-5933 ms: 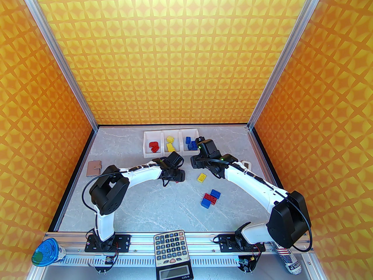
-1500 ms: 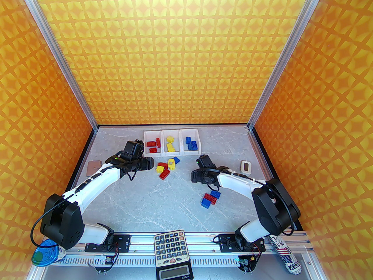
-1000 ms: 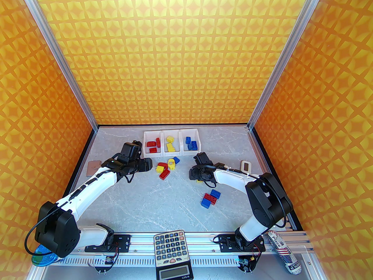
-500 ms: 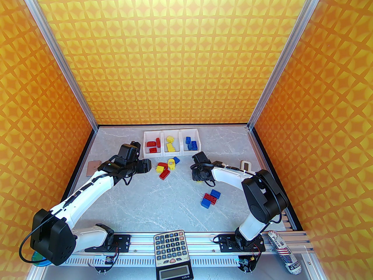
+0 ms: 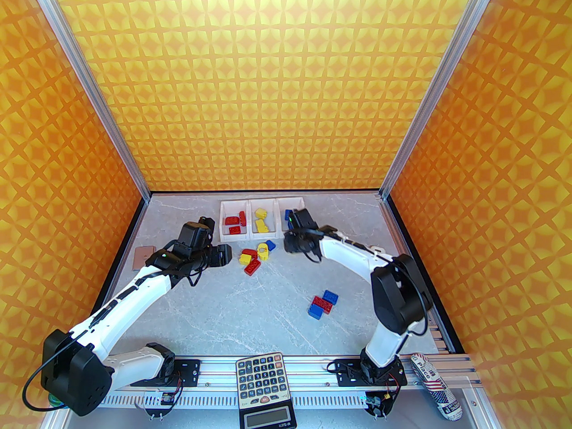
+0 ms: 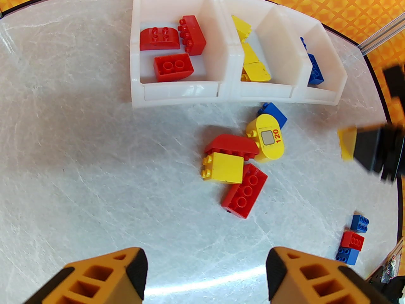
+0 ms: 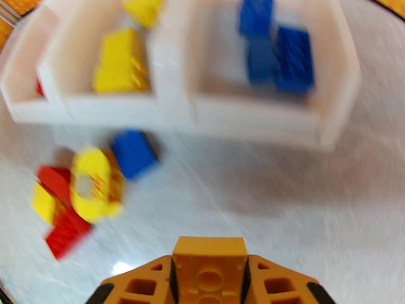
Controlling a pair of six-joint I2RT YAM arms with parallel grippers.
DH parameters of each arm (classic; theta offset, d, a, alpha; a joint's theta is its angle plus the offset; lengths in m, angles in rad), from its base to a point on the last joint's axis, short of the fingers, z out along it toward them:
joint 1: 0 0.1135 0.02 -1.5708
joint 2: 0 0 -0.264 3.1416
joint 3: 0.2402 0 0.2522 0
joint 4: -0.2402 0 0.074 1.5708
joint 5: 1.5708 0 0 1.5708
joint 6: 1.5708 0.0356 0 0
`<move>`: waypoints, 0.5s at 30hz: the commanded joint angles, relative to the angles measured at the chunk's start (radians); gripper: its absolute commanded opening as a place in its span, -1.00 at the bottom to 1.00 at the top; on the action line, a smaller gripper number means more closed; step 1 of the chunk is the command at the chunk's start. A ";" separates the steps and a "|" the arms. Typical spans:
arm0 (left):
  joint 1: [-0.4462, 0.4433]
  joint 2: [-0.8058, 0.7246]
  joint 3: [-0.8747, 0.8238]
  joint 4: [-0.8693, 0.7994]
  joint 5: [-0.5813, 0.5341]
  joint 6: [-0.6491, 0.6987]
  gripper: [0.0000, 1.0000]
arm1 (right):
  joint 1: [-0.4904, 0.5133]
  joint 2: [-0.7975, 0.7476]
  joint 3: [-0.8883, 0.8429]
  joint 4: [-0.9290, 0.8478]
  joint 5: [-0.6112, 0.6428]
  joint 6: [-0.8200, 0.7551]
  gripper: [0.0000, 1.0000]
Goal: Sort the legos into containers by color
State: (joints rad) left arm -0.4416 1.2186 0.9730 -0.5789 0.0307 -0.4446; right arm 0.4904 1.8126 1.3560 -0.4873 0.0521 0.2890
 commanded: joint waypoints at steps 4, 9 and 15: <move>-0.067 -0.020 -0.034 0.019 0.003 -0.059 0.33 | -0.004 0.151 0.239 -0.040 -0.051 -0.042 -0.32; -0.089 -0.026 -0.034 0.017 0.003 -0.068 0.33 | -0.004 0.283 0.448 -0.082 -0.052 -0.037 -0.31; -0.095 -0.049 -0.043 0.010 0.001 -0.069 0.33 | -0.004 0.432 0.664 -0.147 -0.036 -0.031 -0.30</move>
State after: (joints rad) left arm -0.5304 1.1961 0.9447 -0.5709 0.0307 -0.4984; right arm 0.4904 2.1921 1.9419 -0.5724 0.0139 0.2638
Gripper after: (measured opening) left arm 0.664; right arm 0.352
